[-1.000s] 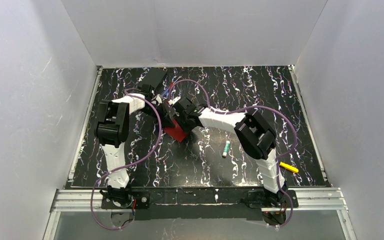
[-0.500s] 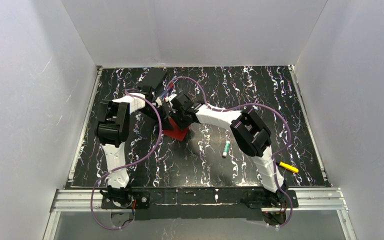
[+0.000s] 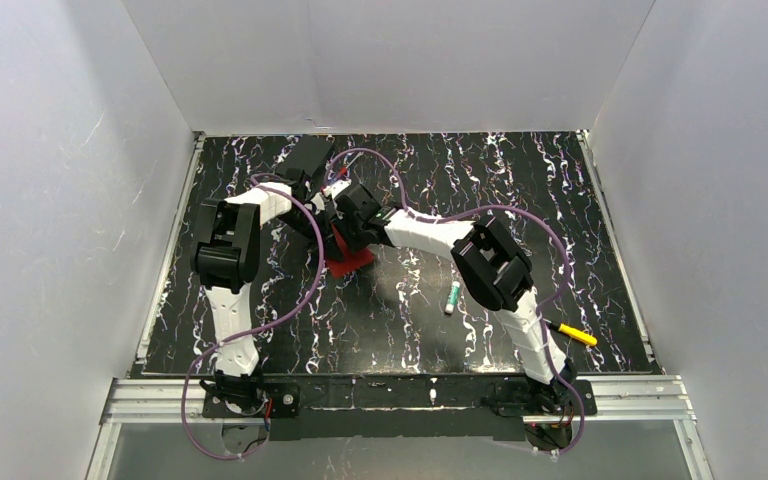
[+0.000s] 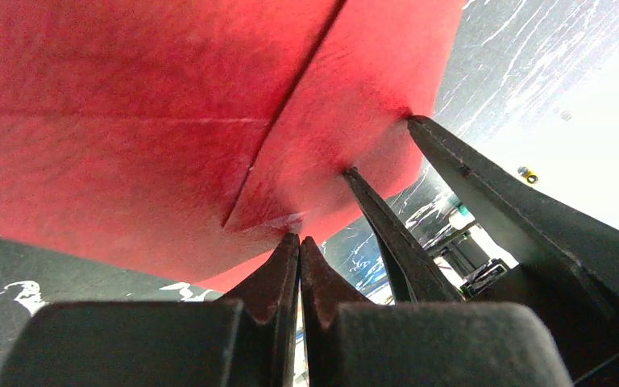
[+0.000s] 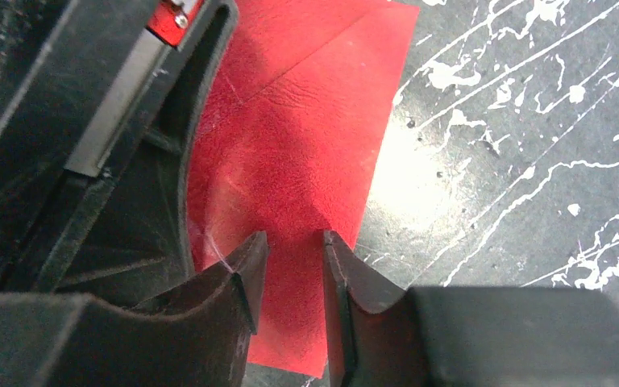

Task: Place the letter into the envelope and seal it

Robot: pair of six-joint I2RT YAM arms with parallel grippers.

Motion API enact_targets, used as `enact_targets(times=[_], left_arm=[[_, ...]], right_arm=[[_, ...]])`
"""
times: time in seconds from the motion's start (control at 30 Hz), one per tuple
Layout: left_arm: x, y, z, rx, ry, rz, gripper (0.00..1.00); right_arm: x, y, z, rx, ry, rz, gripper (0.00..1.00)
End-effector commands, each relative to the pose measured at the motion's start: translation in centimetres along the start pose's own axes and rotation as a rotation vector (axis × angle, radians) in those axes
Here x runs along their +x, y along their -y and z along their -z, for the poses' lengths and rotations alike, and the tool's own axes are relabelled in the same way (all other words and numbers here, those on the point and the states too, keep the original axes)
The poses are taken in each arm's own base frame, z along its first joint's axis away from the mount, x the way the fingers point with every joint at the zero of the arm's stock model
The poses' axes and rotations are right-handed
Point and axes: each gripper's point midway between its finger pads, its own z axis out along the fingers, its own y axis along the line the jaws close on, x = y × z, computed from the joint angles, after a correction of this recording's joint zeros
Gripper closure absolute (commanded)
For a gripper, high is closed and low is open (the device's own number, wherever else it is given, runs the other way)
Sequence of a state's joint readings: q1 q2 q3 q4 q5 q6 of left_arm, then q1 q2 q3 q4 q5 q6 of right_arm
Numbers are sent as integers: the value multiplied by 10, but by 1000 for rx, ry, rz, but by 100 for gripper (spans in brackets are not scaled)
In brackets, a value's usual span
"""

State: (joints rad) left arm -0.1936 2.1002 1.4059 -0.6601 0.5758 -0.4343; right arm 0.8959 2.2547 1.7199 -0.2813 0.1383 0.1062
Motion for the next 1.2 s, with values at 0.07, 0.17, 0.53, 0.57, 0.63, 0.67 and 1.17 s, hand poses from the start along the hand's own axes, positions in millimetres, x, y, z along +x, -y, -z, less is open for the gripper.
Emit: enact_targets(times=[0.07,0.17,0.53,0.57,0.63,0.67,1.17], left_arm=[[-1,-24,-8,-91,6,-27,100],[-10,10,19,29,57,-30,100],[-37,36,84,68,228,-12,100],[-38,32,81,57,221,-1,100],[-41,23,71,32,205,16,100],[-43,20,67,24,199,21,100],[-60,-25,26,-111,156,44,100]], right_arm=[[70,0,-24,34,-187,33,63],[66,5,-15,63,-184,38,63],[-23,-9,24,-4,7,16,81],[-27,-12,23,-15,16,17,82],[-31,-17,19,-45,26,24,82],[-33,-19,17,-52,30,26,82],[-29,-38,-13,-150,48,49,80]])
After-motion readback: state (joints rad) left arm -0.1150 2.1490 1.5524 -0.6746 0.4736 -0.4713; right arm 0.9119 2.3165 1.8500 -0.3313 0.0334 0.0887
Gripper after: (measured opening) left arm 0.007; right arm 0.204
